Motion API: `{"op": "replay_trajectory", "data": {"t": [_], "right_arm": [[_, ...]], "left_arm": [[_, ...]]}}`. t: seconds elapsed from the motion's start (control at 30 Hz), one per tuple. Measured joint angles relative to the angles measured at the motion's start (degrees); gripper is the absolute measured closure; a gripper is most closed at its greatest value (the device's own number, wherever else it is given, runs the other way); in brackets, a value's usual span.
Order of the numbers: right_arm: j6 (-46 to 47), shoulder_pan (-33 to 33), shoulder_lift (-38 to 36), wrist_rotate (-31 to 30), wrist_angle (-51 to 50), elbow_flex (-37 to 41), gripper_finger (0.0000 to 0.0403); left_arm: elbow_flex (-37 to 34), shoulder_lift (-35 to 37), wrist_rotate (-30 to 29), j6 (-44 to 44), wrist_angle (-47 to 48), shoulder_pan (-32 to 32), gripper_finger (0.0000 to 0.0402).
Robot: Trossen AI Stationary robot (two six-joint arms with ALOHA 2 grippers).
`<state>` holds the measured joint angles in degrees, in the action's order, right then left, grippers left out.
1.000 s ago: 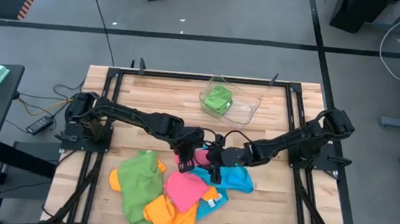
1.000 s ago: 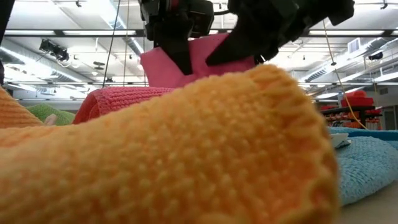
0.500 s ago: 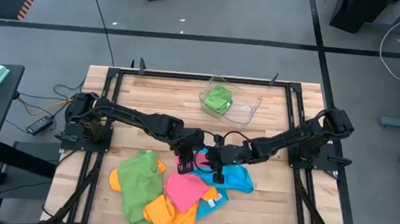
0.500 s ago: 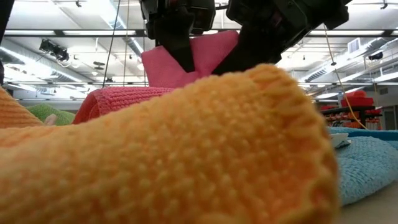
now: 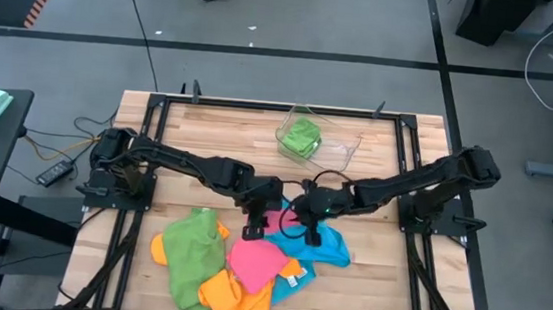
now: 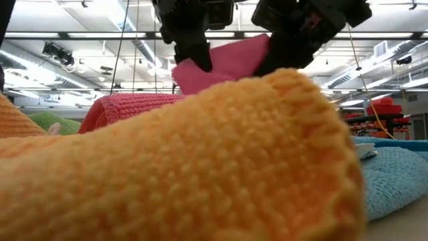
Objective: Fold microfiber towels
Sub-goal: Stack the top pink towel on top of the green towel
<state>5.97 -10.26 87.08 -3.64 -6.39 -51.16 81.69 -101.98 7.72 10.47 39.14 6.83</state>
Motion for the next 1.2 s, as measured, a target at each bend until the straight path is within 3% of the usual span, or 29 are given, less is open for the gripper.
{"op": "replay_trajectory", "data": {"t": [0.23, 0.37, 0.53, 0.77, 1.2], "right_arm": [[-1.6, 7.2, -6.3, 7.2, -8.1, 0.0, 0.0383], [-3.2, 12.5, -7.3, 12.6, -13.2, -1.3, 0.0383], [-8.4, 18.6, -3.2, 15.2, -22.8, -9.5, 0.0384], [-16.6, 26.2, 4.8, 21.9, -35.7, -23.4, 0.0384], [-29.2, 38.5, 14.0, 30.9, -51.9, -39.5, 0.0384]], "left_arm": [[-2.1, 6.3, -11.0, -10.0, -0.5, 1.1, 0.0192], [-7.8, 8.5, -12.4, -13.0, -5.5, 1.4, 0.0207], [-14.0, 9.4, -12.8, -13.1, -10.0, 0.6, 0.0225], [-23.2, 9.7, -12.6, -13.2, -23.4, 0.8, 0.0238], [-31.1, 9.9, -12.6, -18.6, -33.9, -0.3, 0.024]]}}
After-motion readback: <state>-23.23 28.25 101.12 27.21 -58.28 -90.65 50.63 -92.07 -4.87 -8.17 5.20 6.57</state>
